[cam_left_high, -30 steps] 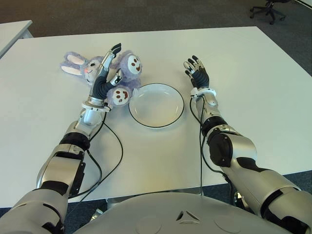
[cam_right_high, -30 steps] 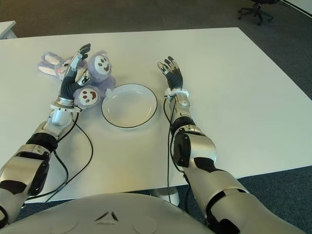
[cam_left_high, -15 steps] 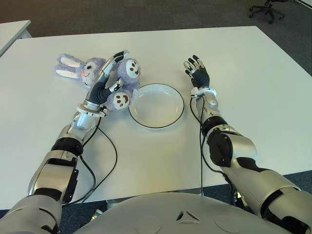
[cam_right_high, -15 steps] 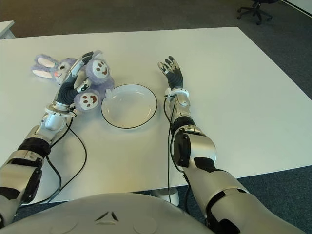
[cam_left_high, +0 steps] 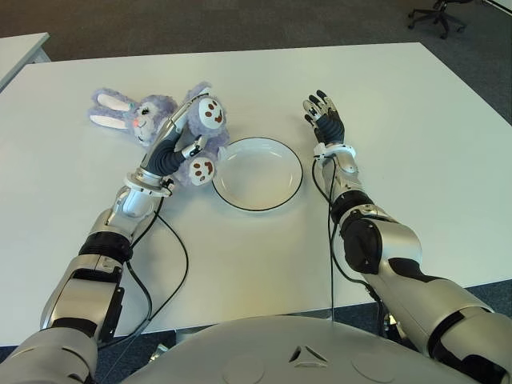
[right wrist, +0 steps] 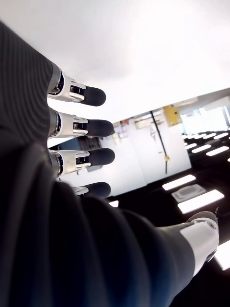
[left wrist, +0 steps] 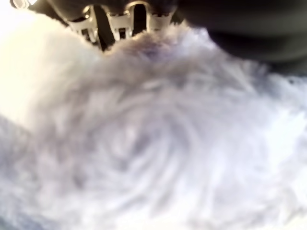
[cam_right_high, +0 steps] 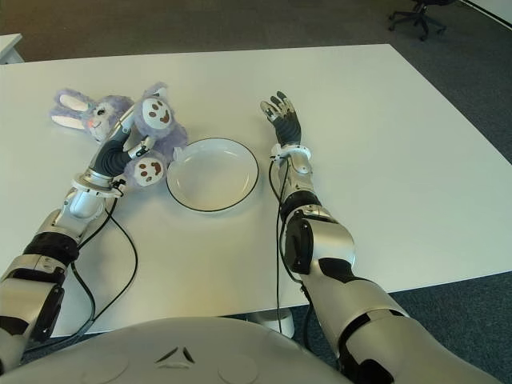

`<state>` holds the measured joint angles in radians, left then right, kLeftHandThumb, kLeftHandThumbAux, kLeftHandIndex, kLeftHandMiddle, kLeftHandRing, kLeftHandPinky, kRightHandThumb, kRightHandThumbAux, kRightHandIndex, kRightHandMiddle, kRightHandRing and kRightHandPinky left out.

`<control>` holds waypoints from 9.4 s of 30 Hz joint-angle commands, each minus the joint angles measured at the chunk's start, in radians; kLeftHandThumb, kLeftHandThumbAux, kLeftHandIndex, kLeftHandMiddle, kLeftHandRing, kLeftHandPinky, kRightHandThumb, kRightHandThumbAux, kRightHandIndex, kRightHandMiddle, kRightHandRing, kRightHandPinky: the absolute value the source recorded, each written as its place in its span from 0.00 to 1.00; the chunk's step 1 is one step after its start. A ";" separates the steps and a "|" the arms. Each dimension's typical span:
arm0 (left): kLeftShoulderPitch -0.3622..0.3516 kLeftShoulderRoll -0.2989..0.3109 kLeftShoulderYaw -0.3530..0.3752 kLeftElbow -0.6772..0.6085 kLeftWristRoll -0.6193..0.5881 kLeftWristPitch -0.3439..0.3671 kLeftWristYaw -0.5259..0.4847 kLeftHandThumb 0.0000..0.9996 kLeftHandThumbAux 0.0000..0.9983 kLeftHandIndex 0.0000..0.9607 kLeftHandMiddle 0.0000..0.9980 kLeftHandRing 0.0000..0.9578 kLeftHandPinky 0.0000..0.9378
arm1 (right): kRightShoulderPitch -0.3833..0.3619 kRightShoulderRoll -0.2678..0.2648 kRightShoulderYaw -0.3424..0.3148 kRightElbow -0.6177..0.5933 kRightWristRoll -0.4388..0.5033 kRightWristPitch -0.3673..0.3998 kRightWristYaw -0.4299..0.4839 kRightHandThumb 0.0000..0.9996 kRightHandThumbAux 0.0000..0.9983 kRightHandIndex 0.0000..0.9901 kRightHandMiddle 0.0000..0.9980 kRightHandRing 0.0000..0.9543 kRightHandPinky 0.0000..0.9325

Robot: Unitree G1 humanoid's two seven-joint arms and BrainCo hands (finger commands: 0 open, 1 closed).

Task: Put the doll into the plate.

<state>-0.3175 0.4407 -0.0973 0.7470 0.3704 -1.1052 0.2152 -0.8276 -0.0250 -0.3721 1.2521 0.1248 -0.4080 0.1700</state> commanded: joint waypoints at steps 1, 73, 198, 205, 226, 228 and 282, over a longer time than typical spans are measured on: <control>0.165 -0.055 -0.031 0.059 -0.021 0.034 -0.036 0.48 0.21 0.00 0.01 0.00 0.00 | 0.101 0.018 -0.003 0.059 0.012 0.050 -0.009 0.31 0.70 0.09 0.12 0.08 0.07; 0.022 -0.130 -0.040 0.112 0.121 0.137 0.245 0.53 0.26 0.10 0.23 0.22 0.20 | 0.096 0.029 -0.007 0.062 0.034 0.064 -0.012 0.35 0.75 0.09 0.11 0.08 0.08; -0.199 -0.173 -0.146 0.244 0.162 0.135 0.279 0.46 0.21 0.00 0.09 0.07 0.03 | 0.102 0.043 0.031 0.064 0.021 0.048 -0.027 0.28 0.77 0.07 0.09 0.07 0.06; -0.219 -0.182 -0.153 0.258 0.168 0.139 0.287 0.47 0.21 0.00 0.08 0.06 0.02 | 0.103 0.044 0.033 0.064 0.023 0.047 -0.030 0.28 0.78 0.07 0.10 0.07 0.06; -0.288 -0.210 -0.172 0.334 0.159 0.140 0.298 0.47 0.22 0.00 0.11 0.08 0.02 | 0.099 0.046 0.025 0.065 0.033 0.054 -0.032 0.31 0.78 0.08 0.10 0.07 0.05; -0.293 -0.214 -0.172 0.340 0.158 0.139 0.301 0.47 0.22 0.00 0.11 0.08 0.03 | 0.099 0.046 0.025 0.065 0.034 0.054 -0.030 0.31 0.77 0.08 0.10 0.07 0.05; -0.387 -0.373 -0.062 0.402 -0.005 0.325 0.320 0.75 0.33 0.58 0.75 0.80 0.82 | 0.091 0.043 0.006 0.067 0.043 0.061 -0.038 0.38 0.78 0.10 0.13 0.09 0.08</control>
<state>-0.7097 0.0832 -0.1643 1.1297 0.3710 -0.8096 0.5406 -0.8281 -0.0055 -0.3561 1.2591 0.1578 -0.4039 0.1407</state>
